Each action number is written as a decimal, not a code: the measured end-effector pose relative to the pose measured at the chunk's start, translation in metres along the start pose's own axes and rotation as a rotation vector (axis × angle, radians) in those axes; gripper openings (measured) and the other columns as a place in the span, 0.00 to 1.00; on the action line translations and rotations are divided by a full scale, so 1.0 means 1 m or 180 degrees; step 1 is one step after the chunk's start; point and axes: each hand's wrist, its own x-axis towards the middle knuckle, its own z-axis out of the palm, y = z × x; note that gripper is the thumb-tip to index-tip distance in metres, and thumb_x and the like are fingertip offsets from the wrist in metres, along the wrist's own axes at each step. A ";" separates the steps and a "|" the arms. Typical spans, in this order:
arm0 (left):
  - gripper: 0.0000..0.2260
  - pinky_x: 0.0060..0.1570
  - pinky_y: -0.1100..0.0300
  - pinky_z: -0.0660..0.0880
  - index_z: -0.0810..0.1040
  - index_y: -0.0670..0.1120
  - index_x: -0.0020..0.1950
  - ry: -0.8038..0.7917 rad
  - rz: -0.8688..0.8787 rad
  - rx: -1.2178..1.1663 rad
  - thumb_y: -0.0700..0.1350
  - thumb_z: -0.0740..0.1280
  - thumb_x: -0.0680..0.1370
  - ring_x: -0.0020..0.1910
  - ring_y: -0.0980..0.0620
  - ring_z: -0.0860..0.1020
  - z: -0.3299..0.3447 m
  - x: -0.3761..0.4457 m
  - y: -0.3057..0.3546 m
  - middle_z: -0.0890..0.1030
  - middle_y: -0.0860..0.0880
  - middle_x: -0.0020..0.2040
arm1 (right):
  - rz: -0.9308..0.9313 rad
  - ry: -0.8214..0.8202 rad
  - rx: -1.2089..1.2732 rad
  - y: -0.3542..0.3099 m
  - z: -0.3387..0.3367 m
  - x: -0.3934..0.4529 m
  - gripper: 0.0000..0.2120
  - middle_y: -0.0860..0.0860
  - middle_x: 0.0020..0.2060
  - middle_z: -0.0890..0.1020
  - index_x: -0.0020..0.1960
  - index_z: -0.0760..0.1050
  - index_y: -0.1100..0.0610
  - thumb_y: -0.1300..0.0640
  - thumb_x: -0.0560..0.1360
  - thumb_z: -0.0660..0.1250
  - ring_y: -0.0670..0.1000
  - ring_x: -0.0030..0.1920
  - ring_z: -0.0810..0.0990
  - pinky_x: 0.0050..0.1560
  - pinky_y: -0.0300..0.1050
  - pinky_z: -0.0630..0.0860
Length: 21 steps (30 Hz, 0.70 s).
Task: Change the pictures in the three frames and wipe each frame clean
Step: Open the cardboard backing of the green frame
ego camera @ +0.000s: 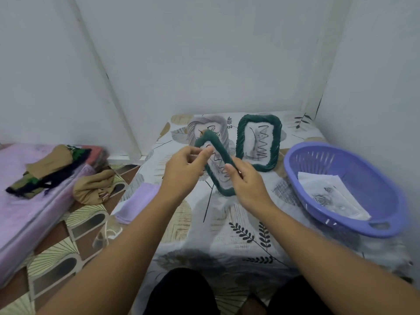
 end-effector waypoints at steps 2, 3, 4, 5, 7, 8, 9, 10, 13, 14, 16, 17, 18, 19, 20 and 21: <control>0.17 0.36 0.66 0.75 0.82 0.47 0.52 0.0156 -0.0063 -0.0116 0.61 0.71 0.77 0.33 0.58 0.83 0.003 0.001 0.009 0.86 0.50 0.43 | -0.0355 0.0076 -0.0761 -0.005 0.006 -0.004 0.17 0.42 0.50 0.76 0.72 0.72 0.41 0.44 0.85 0.57 0.44 0.49 0.77 0.47 0.47 0.77; 0.17 0.33 0.69 0.75 0.81 0.44 0.51 0.0249 -0.0135 -0.0219 0.59 0.72 0.77 0.30 0.60 0.82 0.004 0.003 0.011 0.86 0.48 0.43 | -0.0507 0.0136 -0.1031 -0.006 0.008 -0.006 0.17 0.42 0.49 0.75 0.72 0.71 0.41 0.44 0.85 0.57 0.45 0.46 0.76 0.44 0.48 0.77; 0.17 0.31 0.70 0.74 0.81 0.42 0.51 0.0332 -0.0216 -0.0283 0.56 0.73 0.77 0.29 0.60 0.82 0.005 0.003 0.011 0.86 0.47 0.43 | -0.0674 0.0210 -0.1238 -0.007 0.009 -0.009 0.17 0.42 0.49 0.75 0.72 0.72 0.42 0.44 0.85 0.56 0.46 0.45 0.76 0.43 0.49 0.77; 0.17 0.30 0.70 0.75 0.79 0.40 0.50 0.0402 -0.0294 -0.0297 0.54 0.74 0.77 0.28 0.60 0.82 0.005 0.003 0.010 0.86 0.46 0.42 | -0.0829 0.0266 -0.1428 -0.008 0.010 -0.011 0.18 0.43 0.50 0.75 0.72 0.72 0.43 0.45 0.84 0.57 0.47 0.45 0.76 0.42 0.50 0.77; 0.16 0.32 0.65 0.76 0.76 0.41 0.47 0.0480 -0.0475 -0.0321 0.53 0.74 0.77 0.30 0.55 0.84 0.005 0.001 0.003 0.87 0.46 0.41 | -0.1081 0.0320 -0.1801 -0.006 0.012 -0.016 0.17 0.44 0.51 0.77 0.71 0.73 0.44 0.45 0.84 0.57 0.48 0.46 0.77 0.44 0.51 0.75; 0.15 0.33 0.62 0.76 0.75 0.42 0.46 0.0463 -0.0574 -0.0374 0.52 0.74 0.78 0.30 0.53 0.84 0.006 0.000 -0.002 0.87 0.46 0.40 | -0.1121 0.0307 -0.1963 -0.006 0.013 -0.019 0.17 0.44 0.51 0.77 0.71 0.74 0.44 0.45 0.84 0.57 0.49 0.47 0.77 0.46 0.52 0.75; 0.14 0.32 0.61 0.74 0.73 0.43 0.45 0.0416 -0.0676 -0.0467 0.51 0.73 0.78 0.30 0.51 0.84 0.007 -0.001 -0.008 0.87 0.46 0.39 | -0.1131 0.0269 -0.2104 -0.005 0.012 -0.022 0.17 0.44 0.52 0.78 0.71 0.74 0.44 0.45 0.84 0.57 0.50 0.47 0.77 0.48 0.52 0.74; 0.13 0.31 0.60 0.72 0.73 0.44 0.45 0.0361 -0.0783 -0.0581 0.50 0.72 0.79 0.30 0.51 0.84 0.008 -0.001 -0.014 0.87 0.44 0.39 | -0.1152 0.0196 -0.2230 -0.004 0.012 -0.025 0.18 0.45 0.53 0.78 0.71 0.74 0.44 0.44 0.84 0.57 0.50 0.47 0.77 0.50 0.52 0.73; 0.09 0.28 0.62 0.70 0.74 0.43 0.47 0.0297 -0.0991 -0.0646 0.47 0.69 0.82 0.29 0.52 0.82 0.008 0.000 -0.034 0.85 0.43 0.40 | -0.1137 -0.0257 -0.2369 -0.004 0.008 -0.034 0.22 0.46 0.55 0.78 0.73 0.73 0.43 0.38 0.82 0.54 0.50 0.51 0.77 0.55 0.51 0.72; 0.08 0.27 0.63 0.69 0.75 0.43 0.48 0.0281 -0.1032 -0.0593 0.46 0.68 0.82 0.29 0.52 0.81 0.007 0.001 -0.039 0.85 0.44 0.39 | -0.1021 -0.0415 -0.2320 -0.005 0.007 -0.035 0.24 0.46 0.55 0.78 0.73 0.72 0.42 0.36 0.82 0.53 0.50 0.52 0.77 0.57 0.51 0.71; 0.07 0.25 0.65 0.67 0.75 0.42 0.49 0.0179 -0.1148 -0.0586 0.44 0.67 0.83 0.29 0.52 0.79 0.005 0.003 -0.052 0.84 0.44 0.39 | -0.0625 -0.0542 -0.2050 -0.003 0.002 -0.034 0.26 0.46 0.56 0.77 0.74 0.70 0.43 0.34 0.82 0.52 0.50 0.55 0.75 0.58 0.51 0.72; 0.07 0.25 0.64 0.66 0.75 0.42 0.49 0.0111 -0.1209 -0.0617 0.44 0.67 0.83 0.28 0.52 0.78 0.004 0.006 -0.059 0.83 0.44 0.39 | -0.0384 -0.0519 -0.1902 0.001 0.001 -0.031 0.26 0.47 0.57 0.76 0.75 0.68 0.43 0.35 0.82 0.53 0.51 0.58 0.74 0.60 0.52 0.72; 0.07 0.27 0.63 0.65 0.75 0.42 0.49 0.0043 -0.1260 -0.0622 0.44 0.67 0.83 0.27 0.53 0.77 0.003 0.008 -0.066 0.82 0.44 0.38 | -0.0160 -0.0496 -0.1838 0.007 -0.001 -0.028 0.26 0.48 0.59 0.75 0.76 0.66 0.43 0.35 0.82 0.54 0.51 0.60 0.73 0.61 0.53 0.72; 0.07 0.28 0.61 0.65 0.76 0.42 0.48 -0.0031 -0.1299 -0.0568 0.44 0.67 0.83 0.27 0.54 0.77 0.002 0.011 -0.072 0.81 0.44 0.37 | 0.0049 -0.0523 -0.1868 0.014 -0.003 -0.025 0.26 0.49 0.62 0.74 0.78 0.64 0.43 0.36 0.82 0.55 0.53 0.63 0.72 0.63 0.54 0.72; 0.08 0.29 0.61 0.65 0.77 0.42 0.46 -0.0100 -0.1330 -0.0485 0.44 0.68 0.83 0.28 0.54 0.76 0.001 0.014 -0.079 0.81 0.45 0.37 | 0.0270 -0.0615 -0.1950 0.021 -0.005 -0.021 0.28 0.50 0.65 0.72 0.79 0.62 0.43 0.36 0.81 0.57 0.54 0.66 0.71 0.65 0.55 0.71; 0.08 0.29 0.61 0.66 0.78 0.42 0.46 -0.0164 -0.1352 -0.0406 0.45 0.68 0.83 0.30 0.53 0.76 0.001 0.016 -0.085 0.81 0.45 0.37 | 0.0497 -0.0726 -0.2017 0.028 -0.007 -0.018 0.30 0.52 0.67 0.71 0.79 0.60 0.44 0.35 0.80 0.58 0.56 0.68 0.70 0.66 0.57 0.71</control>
